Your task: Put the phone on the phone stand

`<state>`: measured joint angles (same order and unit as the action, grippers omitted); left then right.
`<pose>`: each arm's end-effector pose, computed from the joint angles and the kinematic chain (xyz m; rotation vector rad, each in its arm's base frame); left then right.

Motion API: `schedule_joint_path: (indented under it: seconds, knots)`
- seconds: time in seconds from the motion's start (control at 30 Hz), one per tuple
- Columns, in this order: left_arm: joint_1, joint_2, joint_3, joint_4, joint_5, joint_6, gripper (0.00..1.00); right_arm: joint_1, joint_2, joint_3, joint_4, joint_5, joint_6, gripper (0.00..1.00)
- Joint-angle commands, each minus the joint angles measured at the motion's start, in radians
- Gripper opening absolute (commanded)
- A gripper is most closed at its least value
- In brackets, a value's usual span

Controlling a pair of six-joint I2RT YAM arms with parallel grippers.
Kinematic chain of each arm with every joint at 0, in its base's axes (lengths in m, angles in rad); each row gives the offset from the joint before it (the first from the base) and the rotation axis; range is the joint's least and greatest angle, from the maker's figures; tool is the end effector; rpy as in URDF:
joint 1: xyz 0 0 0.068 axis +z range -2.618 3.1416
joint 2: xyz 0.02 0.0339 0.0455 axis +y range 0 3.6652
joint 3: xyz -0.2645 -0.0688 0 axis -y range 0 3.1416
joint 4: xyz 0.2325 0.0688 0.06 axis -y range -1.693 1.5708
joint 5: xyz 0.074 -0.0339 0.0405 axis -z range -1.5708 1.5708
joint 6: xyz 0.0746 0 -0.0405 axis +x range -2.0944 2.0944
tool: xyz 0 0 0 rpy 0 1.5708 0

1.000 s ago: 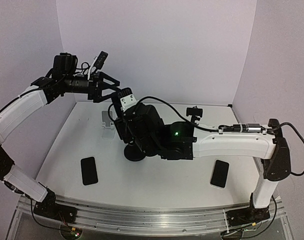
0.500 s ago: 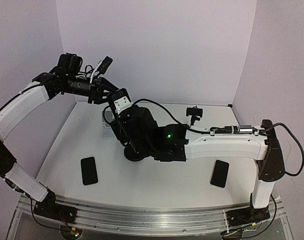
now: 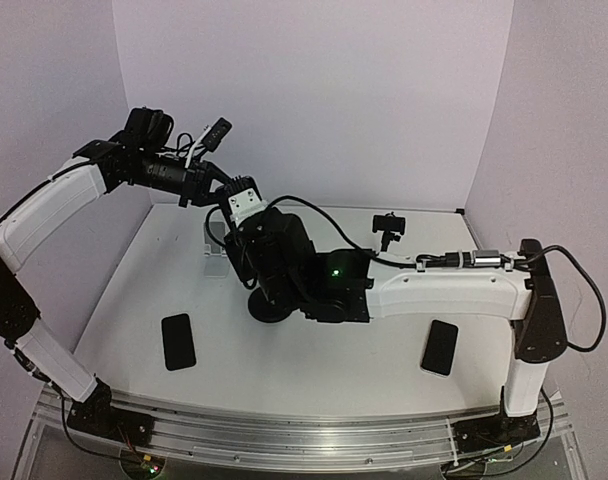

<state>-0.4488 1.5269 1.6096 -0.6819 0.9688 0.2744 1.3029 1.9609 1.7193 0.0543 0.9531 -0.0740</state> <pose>0.2717 -0.1991 0.3912 1.2287 1.6760 -1.1417 0.1846 0.4428 0.3389 -0.4712 1.6121 0.0860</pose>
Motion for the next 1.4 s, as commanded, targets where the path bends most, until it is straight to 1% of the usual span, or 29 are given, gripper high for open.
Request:
schedule_joint_path:
  seconds: [0.0, 0.03, 0.07, 0.1, 0.17, 0.23, 0.3, 0.37, 0.47, 0.57, 0.63, 0.67, 0.77, 0.83, 0.9, 1.03, 1.13, 1.17, 1.27, 1.3, 1.33, 1.37]
  knots:
    - [-0.001, -0.014, 0.025, 0.024, 0.047, 0.088, 0.0, -0.026, -0.073, -0.056, 0.06, -0.142, 0.011, 0.81]
    - [-0.001, -0.011, 0.036, 0.017, 0.04, 0.113, 0.0, -0.04, -0.093, -0.074, 0.059, -0.212, 0.009, 0.91]
    - [-0.001, -0.007, 0.043, 0.001, 0.033, 0.155, 0.0, -0.051, -0.122, -0.098, 0.057, -0.286, 0.006, 0.97]
    - [-0.001, -0.004, 0.055, -0.019, 0.023, 0.197, 0.0, -0.069, -0.156, -0.124, 0.054, -0.343, 0.007, 0.98]
    - [-0.001, -0.004, 0.069, -0.053, 0.001, 0.307, 0.0, -0.122, -0.228, -0.175, 0.039, -0.518, 0.04, 0.98]
    - [-0.001, -0.003, 0.085, -0.103, -0.011, 0.408, 0.0, -0.217, -0.296, -0.23, 0.033, -0.793, 0.137, 0.98]
    - [-0.001, -0.002, 0.104, -0.167, 0.001, 0.51, 0.0, -0.302, -0.327, -0.265, 0.032, -0.987, 0.198, 0.98]
    - [-0.001, 0.003, 0.124, -0.222, 0.026, 0.573, 0.0, -0.33, -0.327, -0.273, 0.027, -1.089, 0.168, 0.95]
    - [-0.001, 0.016, 0.16, -0.279, 0.064, 0.61, 0.0, -0.336, -0.288, -0.245, 0.027, -1.202, 0.093, 0.9]
    - [-0.001, 0.027, 0.18, -0.292, 0.079, 0.601, 0.0, -0.339, -0.239, -0.212, 0.026, -1.268, 0.035, 0.86]
    - [0.0, 0.025, 0.182, -0.292, 0.083, 0.596, 0.0, -0.341, -0.21, -0.195, 0.028, -1.271, 0.012, 0.84]
    - [0.0, 0.024, 0.182, -0.295, 0.088, 0.596, 0.0, -0.341, -0.193, -0.179, 0.029, -1.266, 0.005, 0.81]
    - [-0.001, 0.026, 0.183, -0.315, 0.103, 0.602, 0.0, -0.342, -0.145, -0.125, 0.029, -1.23, 0.001, 0.68]
    - [-0.001, 0.024, 0.183, -0.336, 0.111, 0.623, 0.0, -0.344, -0.125, -0.103, 0.03, -1.218, -0.002, 0.62]
    - [-0.001, 0.024, 0.181, -0.35, 0.113, 0.633, 0.0, -0.344, -0.11, -0.09, 0.032, -1.219, -0.002, 0.52]
    - [-0.001, 0.026, 0.187, -0.34, 0.137, 0.598, 0.0, -0.345, -0.079, -0.064, 0.035, -1.269, 0.006, 0.28]
    - [-0.001, 0.027, 0.193, -0.316, 0.159, 0.554, 0.0, -0.345, -0.072, -0.061, 0.035, -1.281, 0.009, 0.03]
    - [-0.001, 0.027, 0.193, -0.309, 0.165, 0.54, 0.0, -0.347, -0.076, -0.066, 0.037, -1.284, 0.009, 0.0]
    - [0.001, 0.018, 0.174, -0.29, 0.18, 0.499, 0.0, -0.355, -0.089, -0.08, 0.044, -1.296, 0.012, 0.0]
    - [0.01, 0.009, 0.159, -0.265, 0.188, 0.467, 0.04, -0.359, -0.1, -0.089, 0.051, -1.3, 0.014, 0.0]
    - [0.021, -0.001, 0.141, -0.24, 0.2, 0.437, 0.13, -0.365, -0.108, -0.096, 0.058, -1.302, 0.017, 0.0]
    - [0.041, -0.02, 0.103, -0.19, 0.224, 0.39, 0.31, -0.368, -0.123, -0.108, 0.075, -1.306, 0.02, 0.0]
